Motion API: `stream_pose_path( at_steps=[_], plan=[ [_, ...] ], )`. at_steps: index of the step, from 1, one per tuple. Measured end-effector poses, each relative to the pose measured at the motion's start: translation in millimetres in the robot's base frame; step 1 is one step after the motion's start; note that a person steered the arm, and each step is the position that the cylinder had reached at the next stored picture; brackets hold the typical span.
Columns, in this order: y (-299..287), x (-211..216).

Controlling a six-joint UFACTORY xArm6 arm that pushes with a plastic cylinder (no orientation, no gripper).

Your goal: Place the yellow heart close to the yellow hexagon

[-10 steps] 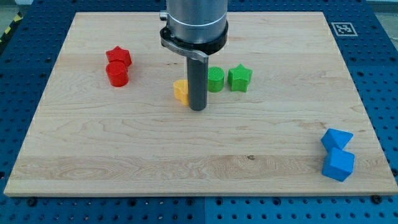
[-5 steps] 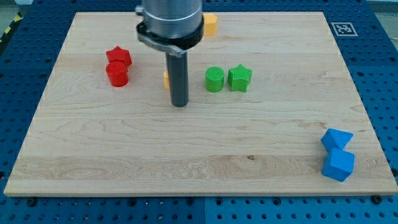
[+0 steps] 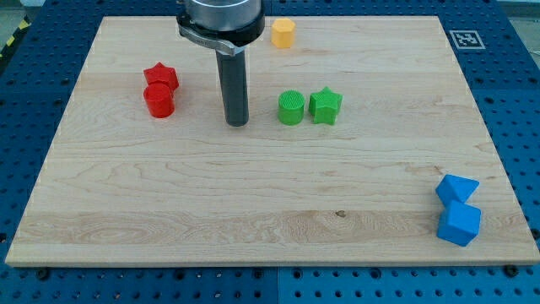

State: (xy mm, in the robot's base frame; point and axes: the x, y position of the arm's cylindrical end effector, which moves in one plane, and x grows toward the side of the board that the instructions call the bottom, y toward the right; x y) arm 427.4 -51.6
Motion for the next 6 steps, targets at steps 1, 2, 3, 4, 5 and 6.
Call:
stream_pose_path(
  at_steps=[1, 2, 3, 4, 5, 6],
  plan=[
    [0, 0],
    [0, 0],
    [0, -2],
    [0, -4],
    [0, -26],
    [0, -49]
  ],
)
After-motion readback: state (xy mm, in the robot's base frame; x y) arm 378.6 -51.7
